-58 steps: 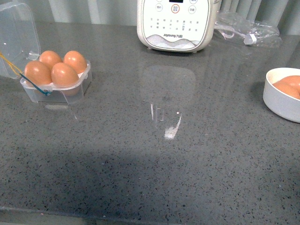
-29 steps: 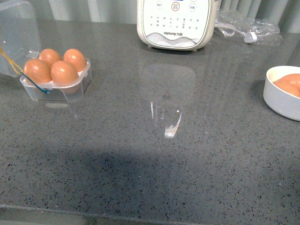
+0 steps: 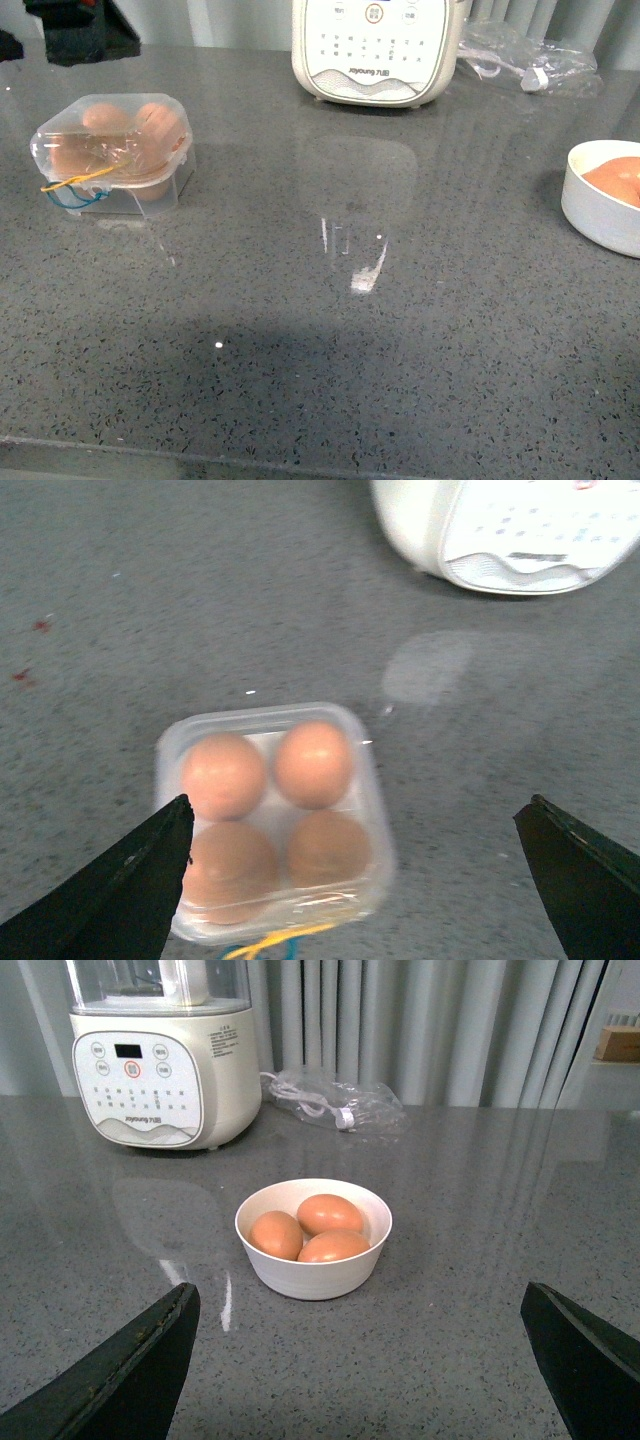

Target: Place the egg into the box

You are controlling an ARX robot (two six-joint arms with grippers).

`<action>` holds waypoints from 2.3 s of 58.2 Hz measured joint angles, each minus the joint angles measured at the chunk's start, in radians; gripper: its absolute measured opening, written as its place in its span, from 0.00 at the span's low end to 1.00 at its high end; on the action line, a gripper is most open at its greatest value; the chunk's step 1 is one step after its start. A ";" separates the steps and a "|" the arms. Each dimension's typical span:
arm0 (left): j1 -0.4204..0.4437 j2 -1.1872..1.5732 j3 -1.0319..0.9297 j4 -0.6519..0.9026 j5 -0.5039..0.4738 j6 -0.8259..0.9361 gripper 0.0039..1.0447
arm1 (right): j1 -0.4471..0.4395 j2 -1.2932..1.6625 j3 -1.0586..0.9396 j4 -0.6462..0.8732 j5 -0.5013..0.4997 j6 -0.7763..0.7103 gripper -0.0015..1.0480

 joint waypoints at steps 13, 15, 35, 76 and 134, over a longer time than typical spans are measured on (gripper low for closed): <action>-0.022 -0.130 -0.015 -0.027 0.013 0.011 0.94 | 0.000 0.000 0.000 0.000 0.000 0.000 0.93; -0.021 -0.150 -0.020 -0.038 0.018 0.011 0.94 | 0.000 0.000 0.000 0.000 0.000 0.000 0.93; 0.103 -0.429 -0.112 -0.200 0.082 0.064 0.94 | 0.000 0.000 0.000 0.000 0.000 0.000 0.93; 0.309 -0.795 -0.278 -0.298 0.130 0.159 0.87 | 0.000 0.000 0.000 0.000 0.000 0.000 0.93; 0.138 -1.178 -0.808 0.023 -0.094 0.031 0.03 | 0.000 0.000 0.000 0.000 0.000 0.000 0.93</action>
